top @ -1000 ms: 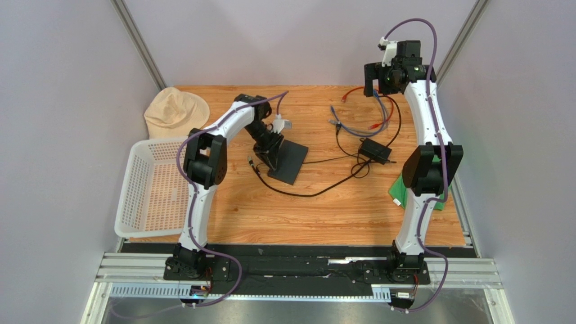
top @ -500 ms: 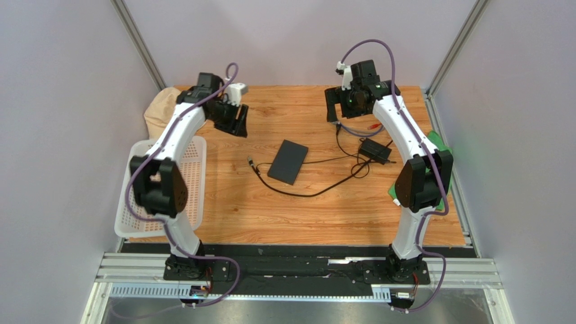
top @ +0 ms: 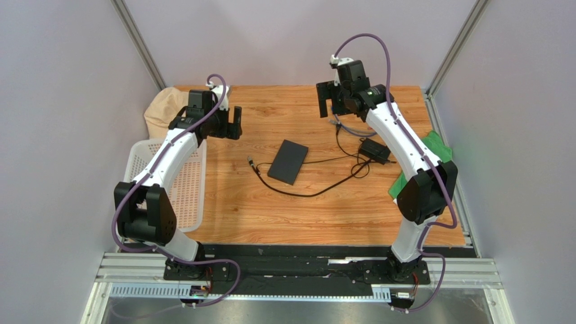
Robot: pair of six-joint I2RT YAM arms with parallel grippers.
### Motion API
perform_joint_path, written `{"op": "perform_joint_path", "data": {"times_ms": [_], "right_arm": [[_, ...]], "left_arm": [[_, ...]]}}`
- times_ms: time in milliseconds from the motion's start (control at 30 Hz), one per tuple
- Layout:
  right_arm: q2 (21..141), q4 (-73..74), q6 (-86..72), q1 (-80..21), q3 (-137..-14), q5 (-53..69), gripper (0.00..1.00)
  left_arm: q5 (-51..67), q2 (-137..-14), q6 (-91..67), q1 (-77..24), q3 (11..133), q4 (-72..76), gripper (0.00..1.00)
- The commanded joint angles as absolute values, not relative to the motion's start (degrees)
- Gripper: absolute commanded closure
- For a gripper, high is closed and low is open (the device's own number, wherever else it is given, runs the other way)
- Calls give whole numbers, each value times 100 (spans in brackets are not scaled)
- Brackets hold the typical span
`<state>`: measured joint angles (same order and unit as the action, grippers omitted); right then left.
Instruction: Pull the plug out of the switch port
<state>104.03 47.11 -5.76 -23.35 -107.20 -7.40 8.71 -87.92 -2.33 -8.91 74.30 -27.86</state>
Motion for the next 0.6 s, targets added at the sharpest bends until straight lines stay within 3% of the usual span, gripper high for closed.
{"op": "perform_joint_path", "data": {"times_ms": [0, 567], "right_arm": [[10257, 4237, -73, -2733, -10767, -1485, 0], [10336, 4368, 316, -3023, -10934, -1661, 0]], "left_arm": [[800, -8578, -457, -896, 7400, -2364, 6], [211, -8921, -246, -896, 7831, -2338, 6]]}}
